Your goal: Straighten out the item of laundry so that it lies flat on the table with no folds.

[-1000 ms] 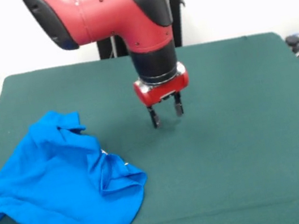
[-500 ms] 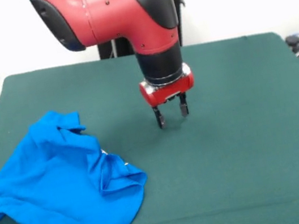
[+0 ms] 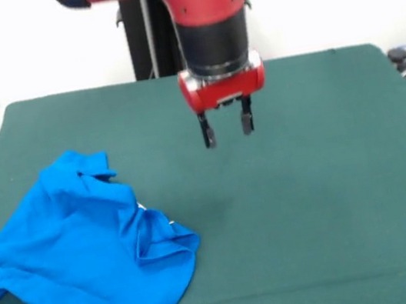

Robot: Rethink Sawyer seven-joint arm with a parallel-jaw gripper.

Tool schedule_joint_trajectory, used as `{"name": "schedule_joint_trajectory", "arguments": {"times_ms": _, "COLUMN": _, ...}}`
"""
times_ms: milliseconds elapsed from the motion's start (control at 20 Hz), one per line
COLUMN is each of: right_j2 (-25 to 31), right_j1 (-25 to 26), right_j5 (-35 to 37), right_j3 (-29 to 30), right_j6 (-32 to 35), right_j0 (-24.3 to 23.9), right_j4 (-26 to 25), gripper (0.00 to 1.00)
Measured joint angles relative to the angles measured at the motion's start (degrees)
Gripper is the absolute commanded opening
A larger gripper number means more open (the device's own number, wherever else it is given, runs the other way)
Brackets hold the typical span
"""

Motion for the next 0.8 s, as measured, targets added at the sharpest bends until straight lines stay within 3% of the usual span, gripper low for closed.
{"name": "schedule_joint_trajectory", "arguments": {"times_ms": 350, "right_j2": 0.0, "right_j1": -4.3, "right_j5": 15.9, "right_j3": -8.8, "right_j6": 0.0, "right_j0": 1.1, "right_j4": 2.3, "gripper": 1.00}}
{"name": "schedule_joint_trajectory", "arguments": {"times_ms": 800, "right_j2": 0.0, "right_j1": -5.9, "right_j5": 18.7, "right_j3": -14.3, "right_j6": 0.0, "right_j0": 0.8, "right_j4": 2.3, "gripper": 1.00}}
